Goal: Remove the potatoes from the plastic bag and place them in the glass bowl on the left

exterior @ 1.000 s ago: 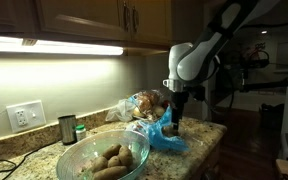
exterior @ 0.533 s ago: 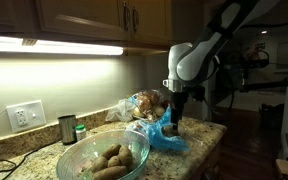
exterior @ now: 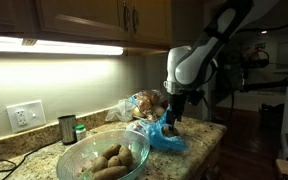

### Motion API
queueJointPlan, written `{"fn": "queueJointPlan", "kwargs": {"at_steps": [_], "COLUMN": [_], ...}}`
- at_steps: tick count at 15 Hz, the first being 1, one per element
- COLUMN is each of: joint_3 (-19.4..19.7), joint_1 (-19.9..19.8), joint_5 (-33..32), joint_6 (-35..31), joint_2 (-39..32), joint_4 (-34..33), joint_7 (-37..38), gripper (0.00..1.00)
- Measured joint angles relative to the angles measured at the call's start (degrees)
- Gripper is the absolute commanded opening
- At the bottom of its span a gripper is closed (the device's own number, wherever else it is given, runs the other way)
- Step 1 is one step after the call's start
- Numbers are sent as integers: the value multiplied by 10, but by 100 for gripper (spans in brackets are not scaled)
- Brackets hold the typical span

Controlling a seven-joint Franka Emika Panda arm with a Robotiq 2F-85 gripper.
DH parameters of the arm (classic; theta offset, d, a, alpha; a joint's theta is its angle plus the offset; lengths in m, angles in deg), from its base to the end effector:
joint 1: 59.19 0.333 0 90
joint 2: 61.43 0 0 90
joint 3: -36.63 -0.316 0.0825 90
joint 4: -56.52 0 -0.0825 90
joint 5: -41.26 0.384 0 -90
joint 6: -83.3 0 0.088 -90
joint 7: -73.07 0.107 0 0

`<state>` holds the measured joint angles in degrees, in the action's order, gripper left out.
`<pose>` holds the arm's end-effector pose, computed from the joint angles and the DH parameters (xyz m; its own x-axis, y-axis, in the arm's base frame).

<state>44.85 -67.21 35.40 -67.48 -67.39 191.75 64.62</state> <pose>0.5041 -0.1443 0.3008 0.9878 -0.0406 0.1501 -0.0563 -0.9932 0.1020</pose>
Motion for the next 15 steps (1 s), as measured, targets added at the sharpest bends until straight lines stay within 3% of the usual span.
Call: {"fn": "queueJointPlan", "kwargs": {"at_steps": [15], "joint_3": [-8], "joint_1": [-1], "joint_5": [91], "joint_6": [-7], "joint_2": [-95], "joint_4": [-74], "joint_7": [16], "gripper": [100]}}
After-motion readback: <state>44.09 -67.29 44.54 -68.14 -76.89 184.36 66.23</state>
